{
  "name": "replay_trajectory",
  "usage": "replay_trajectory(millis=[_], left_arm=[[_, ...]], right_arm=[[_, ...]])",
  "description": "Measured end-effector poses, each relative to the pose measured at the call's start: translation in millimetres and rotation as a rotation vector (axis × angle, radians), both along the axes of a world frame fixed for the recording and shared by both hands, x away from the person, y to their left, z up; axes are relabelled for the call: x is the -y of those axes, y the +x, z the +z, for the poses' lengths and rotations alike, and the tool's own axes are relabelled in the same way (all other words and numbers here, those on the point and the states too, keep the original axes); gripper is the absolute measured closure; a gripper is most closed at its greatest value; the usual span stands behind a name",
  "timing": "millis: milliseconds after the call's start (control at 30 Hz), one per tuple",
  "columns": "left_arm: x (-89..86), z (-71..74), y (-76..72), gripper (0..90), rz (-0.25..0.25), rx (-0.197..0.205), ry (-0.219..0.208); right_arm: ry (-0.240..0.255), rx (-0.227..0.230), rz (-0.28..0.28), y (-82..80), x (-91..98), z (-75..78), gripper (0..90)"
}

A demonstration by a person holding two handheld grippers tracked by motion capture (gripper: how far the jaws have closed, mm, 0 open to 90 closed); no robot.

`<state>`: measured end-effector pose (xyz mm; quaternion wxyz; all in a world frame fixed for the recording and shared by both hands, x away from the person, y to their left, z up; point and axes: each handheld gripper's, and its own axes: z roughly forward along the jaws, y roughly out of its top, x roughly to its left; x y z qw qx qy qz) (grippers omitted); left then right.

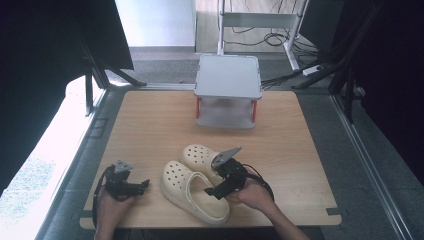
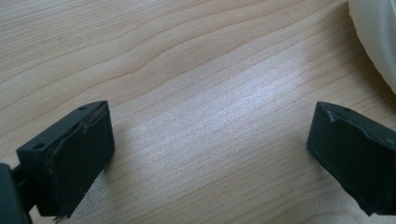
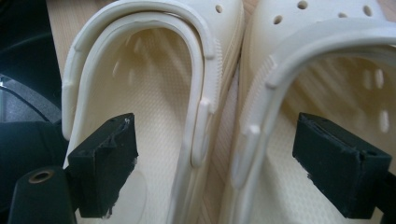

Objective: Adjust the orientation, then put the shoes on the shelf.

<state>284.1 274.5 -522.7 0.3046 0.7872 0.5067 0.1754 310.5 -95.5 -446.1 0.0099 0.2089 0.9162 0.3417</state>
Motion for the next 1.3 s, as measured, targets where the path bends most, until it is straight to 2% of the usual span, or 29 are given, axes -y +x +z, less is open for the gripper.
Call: replay_trajectory(millis=[200,500,667,867,967,1033,1167,1300], left_arm=[[0.2,-0.1,0.0,0.8,0.002,0.001,-0.002],[0.0,0.0,0.0,0.8,0.001,0.000,-0.001],[0.2,-0.1,0.1,0.8,0.003,0.001,-0.004],[0.3,-0.2,0.0,0.8,0.003,0.002,-0.003],[0.3,-0.2,0.0,0.8,0.002,0.002,-0.003],[0.3,-0.1,0.0,0.8,0.002,0.002,-0.004],[0.3,-0.2,0.1,0.8,0.002,0.002,-0.004],[0.2,-0.1,0.1,0.8,0.000,0.001,-0.003]], right_arm=[[-0.006,0.008,0.001,2.2,-10.3,-5.3,14.5],[-0.043,0.006,-0.005,10.8,-27.2,-13.5,16.7],[-0.092,0.013,-0.036,14.0,-41.3,-15.5,29.1],[-0.180,0.068,-0.065,15.5,-52.7,-18.5,49.0],[-0.162,0.013,-0.060,19.4,-49.2,-18.1,56.8],[-0.162,0.010,-0.061,20.8,-47.8,-16.5,64.9],[-0.163,-0.028,-0.067,25.2,-45.7,-14.6,66.5],[-0.174,-0.025,-0.061,26.7,-44.1,-12.2,67.6]])
